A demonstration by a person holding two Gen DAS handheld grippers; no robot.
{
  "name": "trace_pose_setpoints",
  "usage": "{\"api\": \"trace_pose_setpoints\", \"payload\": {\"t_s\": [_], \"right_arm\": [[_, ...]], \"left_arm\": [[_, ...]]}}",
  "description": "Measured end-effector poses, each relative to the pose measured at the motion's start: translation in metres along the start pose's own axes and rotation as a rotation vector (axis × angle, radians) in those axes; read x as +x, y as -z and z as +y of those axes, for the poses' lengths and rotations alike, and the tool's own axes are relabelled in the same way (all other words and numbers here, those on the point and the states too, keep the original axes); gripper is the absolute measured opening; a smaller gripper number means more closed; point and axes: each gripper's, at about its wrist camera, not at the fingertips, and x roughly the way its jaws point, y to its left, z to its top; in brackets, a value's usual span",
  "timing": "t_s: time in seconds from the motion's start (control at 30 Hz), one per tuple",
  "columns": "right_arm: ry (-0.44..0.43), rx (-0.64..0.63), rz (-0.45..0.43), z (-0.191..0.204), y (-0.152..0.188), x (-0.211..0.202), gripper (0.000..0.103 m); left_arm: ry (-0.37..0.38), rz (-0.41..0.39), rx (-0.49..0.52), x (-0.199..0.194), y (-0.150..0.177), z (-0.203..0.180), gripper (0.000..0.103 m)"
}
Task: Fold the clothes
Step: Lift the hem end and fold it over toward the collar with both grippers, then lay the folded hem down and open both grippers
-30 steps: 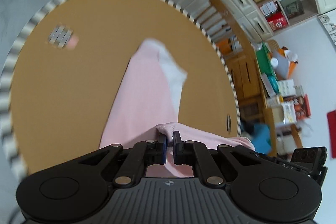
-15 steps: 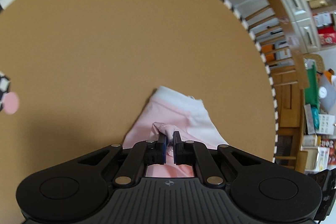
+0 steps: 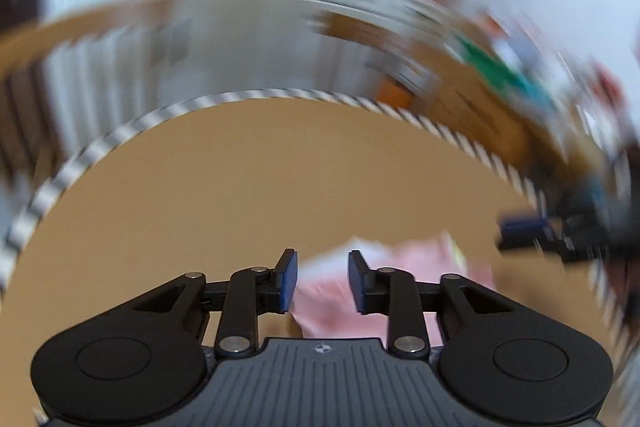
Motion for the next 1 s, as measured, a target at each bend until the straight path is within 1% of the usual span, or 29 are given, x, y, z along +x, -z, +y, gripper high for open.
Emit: {"api": "trace_pose_setpoints", "payload": {"t_s": [0.03,0.07,0.1,0.13,0.17,0.2,0.23,0.27,0.3,0.33,0.4,0.43,0.5,0.57,0.63,0.67,0.73,0.77,0.8,0.83,0.87,0.9,0.93,1.0], "right_arm": [[-0.001,-0.006,0.027,0.002,0.005,0.005,0.035],[-0.006,0.010,0.055,0.002,0.010,0.011,0.036],[-0.025,0.059,0.070,-0.002,0.014,0.013,0.037],[-0.049,0.118,0.080,-0.006,0.017,0.015,0.035],[-0.050,0.168,0.103,-0.010,0.018,0.019,0.032],[-0.043,0.215,0.130,-0.013,0.018,0.024,0.015],[-0.036,0.261,0.157,-0.016,0.018,0.029,0.003],[-0.032,0.310,0.165,-0.020,0.016,0.031,0.003],[-0.029,0.361,0.168,-0.024,0.013,0.032,0.003],[-0.045,0.421,0.155,-0.029,0.009,0.030,0.003],[-0.089,0.536,0.115,-0.041,-0.002,0.024,0.003],[-0.091,0.565,0.094,-0.046,-0.008,0.023,0.003],[-0.062,0.581,0.074,-0.053,-0.022,0.031,0.003],[-0.034,0.597,0.064,-0.058,-0.033,0.043,0.003],[0.005,0.610,0.102,-0.061,-0.036,0.060,0.003],[0.035,0.601,0.122,-0.062,-0.036,0.069,0.003],[0.065,0.571,0.158,-0.056,-0.032,0.086,0.004],[0.072,0.572,0.147,-0.055,-0.032,0.086,0.007],[0.087,0.578,0.130,-0.055,-0.032,0.081,0.011],[0.104,0.583,0.115,-0.055,-0.032,0.076,0.018],[0.113,0.560,0.082,-0.052,-0.031,0.064,0.022],[0.120,0.527,0.042,-0.048,-0.031,0.050,0.027],[0.126,0.495,0.003,-0.044,-0.030,0.036,0.028],[0.080,0.407,0.012,-0.029,-0.016,0.015,0.027]], "left_arm": [[-0.007,0.006,0.064,0.006,0.006,-0.011,0.034],[-0.014,0.009,0.099,0.011,0.010,-0.018,0.035],[-0.020,0.012,0.124,0.016,0.013,-0.025,0.036],[-0.025,0.015,0.141,0.023,0.015,-0.030,0.037],[-0.029,0.024,0.155,0.028,0.017,-0.033,0.037],[-0.032,0.035,0.171,0.033,0.019,-0.035,0.037],[-0.047,0.050,0.186,0.044,0.022,-0.037,0.035],[-0.067,0.060,0.191,0.050,0.023,-0.037,0.017],[-0.078,0.059,0.170,0.052,0.024,-0.034,0.006],[-0.086,0.055,0.140,0.054,0.024,-0.031,0.006],[-0.107,0.023,0.065,0.057,0.022,-0.026,0.006],[-0.134,0.008,0.035,0.059,0.020,-0.022,0.005],[-0.192,-0.005,-0.014,0.064,0.015,-0.015,0.005],[-0.221,0.007,-0.056,0.069,0.012,-0.009,0.005],[-0.245,0.020,-0.086,0.072,0.011,-0.005,0.005],[-0.258,0.024,-0.087,0.074,0.011,-0.004,0.005],[-0.293,0.031,-0.088,0.078,0.012,-0.004,0.007],[-0.316,0.034,-0.102,0.079,0.012,-0.002,0.011],[-0.334,0.031,-0.130,0.078,0.011,0.002,0.020],[-0.346,0.013,-0.163,0.071,0.010,0.006,0.024],[-0.356,-0.011,-0.196,0.061,0.009,0.011,0.027],[-0.353,-0.046,-0.223,0.050,0.008,0.014,0.027],[-0.324,-0.067,-0.232,0.039,0.009,0.012,0.027],[-0.247,-0.084,-0.220,0.021,0.014,0.004,0.027]]}}
